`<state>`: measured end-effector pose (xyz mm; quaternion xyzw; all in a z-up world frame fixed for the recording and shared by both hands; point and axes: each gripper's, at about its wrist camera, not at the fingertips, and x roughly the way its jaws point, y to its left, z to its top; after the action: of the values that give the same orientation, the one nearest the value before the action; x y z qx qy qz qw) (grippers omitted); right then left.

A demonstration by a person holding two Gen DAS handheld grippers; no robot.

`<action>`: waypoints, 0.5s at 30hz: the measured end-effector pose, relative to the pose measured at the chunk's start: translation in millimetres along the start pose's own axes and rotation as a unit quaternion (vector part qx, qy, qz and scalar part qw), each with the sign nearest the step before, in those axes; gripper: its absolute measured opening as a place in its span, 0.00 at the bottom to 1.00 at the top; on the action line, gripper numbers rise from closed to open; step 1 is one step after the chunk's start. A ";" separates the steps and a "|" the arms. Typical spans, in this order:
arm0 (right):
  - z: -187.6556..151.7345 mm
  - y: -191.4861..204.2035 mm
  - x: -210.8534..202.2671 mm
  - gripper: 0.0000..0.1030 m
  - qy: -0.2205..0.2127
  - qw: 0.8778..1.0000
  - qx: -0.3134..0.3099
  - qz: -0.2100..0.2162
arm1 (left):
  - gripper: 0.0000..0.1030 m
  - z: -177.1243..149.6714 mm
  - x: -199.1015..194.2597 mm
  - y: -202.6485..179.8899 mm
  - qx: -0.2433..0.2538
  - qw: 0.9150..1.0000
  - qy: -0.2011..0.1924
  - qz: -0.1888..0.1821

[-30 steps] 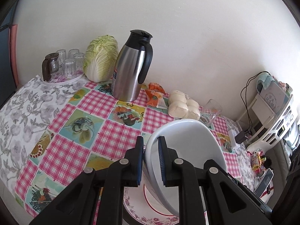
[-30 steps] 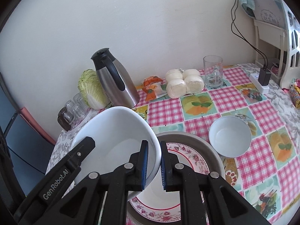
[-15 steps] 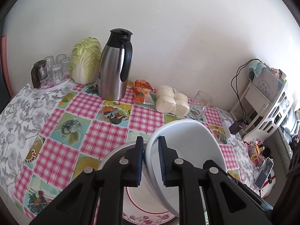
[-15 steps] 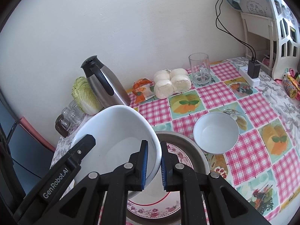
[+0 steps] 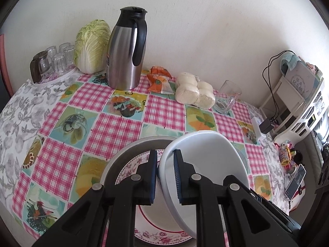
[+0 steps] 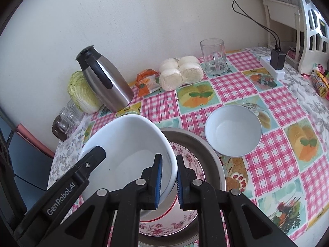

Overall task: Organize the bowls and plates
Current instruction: 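Lower the square bowl into the basin onto the red-rimmed bowl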

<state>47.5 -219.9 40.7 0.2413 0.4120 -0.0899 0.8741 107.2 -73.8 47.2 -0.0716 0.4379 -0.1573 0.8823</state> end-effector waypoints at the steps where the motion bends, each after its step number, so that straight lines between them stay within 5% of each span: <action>1: -0.5 -0.2 1.5 0.14 0.002 1.000 0.000 0.000 | 0.16 -0.1 1.4 0.8 -0.001 1.000 0.003 -0.001; 15: -6.4 -2.8 19.8 0.16 0.038 0.999 0.000 -0.007 | 0.16 -1.3 19.1 5.0 -0.002 0.999 0.040 0.014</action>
<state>54.9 -218.3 21.2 0.2415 0.4464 -0.0871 0.8572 118.1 -75.5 30.7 -0.0607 0.4743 -0.1474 0.8658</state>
